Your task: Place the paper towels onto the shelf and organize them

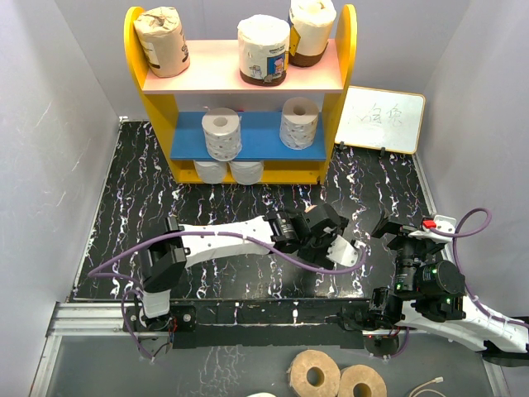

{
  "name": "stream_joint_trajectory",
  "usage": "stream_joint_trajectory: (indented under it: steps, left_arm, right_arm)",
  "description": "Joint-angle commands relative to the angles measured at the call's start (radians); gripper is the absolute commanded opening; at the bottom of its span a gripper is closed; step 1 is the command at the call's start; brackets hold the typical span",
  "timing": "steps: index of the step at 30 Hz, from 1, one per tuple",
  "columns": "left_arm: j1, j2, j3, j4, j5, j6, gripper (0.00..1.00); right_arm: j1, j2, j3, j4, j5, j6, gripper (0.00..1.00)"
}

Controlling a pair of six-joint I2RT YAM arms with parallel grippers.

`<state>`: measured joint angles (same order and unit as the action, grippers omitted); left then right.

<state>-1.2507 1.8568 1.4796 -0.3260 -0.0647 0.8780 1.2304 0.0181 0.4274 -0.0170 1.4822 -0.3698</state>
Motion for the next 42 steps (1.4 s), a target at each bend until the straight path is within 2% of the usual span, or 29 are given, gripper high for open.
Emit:
stream_joint_trajectory:
  steps: [1, 10, 23, 29, 39, 41, 42]
  left_arm:
    - [-0.004, 0.018, 0.029, 0.072, -0.068, -0.010, 0.84]
    - [-0.004, 0.016, -0.027, 0.089, -0.093, -0.022, 0.82]
    - [-0.004, 0.013, -0.061, 0.096, -0.101, -0.027, 0.63]
    - [-0.004, 0.024, -0.076, 0.115, -0.111, -0.030, 0.65]
    - [-0.004, 0.026, -0.112, 0.106, -0.104, -0.015, 0.53]
    - [-0.004, 0.033, -0.117, 0.094, -0.100, 0.000, 0.44]
    - [-0.004, 0.037, -0.117, 0.086, -0.095, 0.001, 0.37]
  right_arm:
    - [0.012, -0.024, 0.002, 0.037, -0.008, -0.012, 0.98]
    - [0.014, -0.024, 0.002, 0.037, -0.010, -0.013, 0.98]
    - [0.014, -0.024, 0.002, 0.037, -0.008, -0.013, 0.98]
    - [0.014, -0.024, 0.002, 0.037, -0.007, -0.013, 0.98]
    - [0.014, -0.024, 0.002, 0.037, -0.010, -0.013, 0.98]
    - [0.015, -0.024, 0.002, 0.037, -0.010, -0.014, 0.98]
    - [0.015, -0.024, 0.002, 0.037, -0.010, -0.013, 0.98]
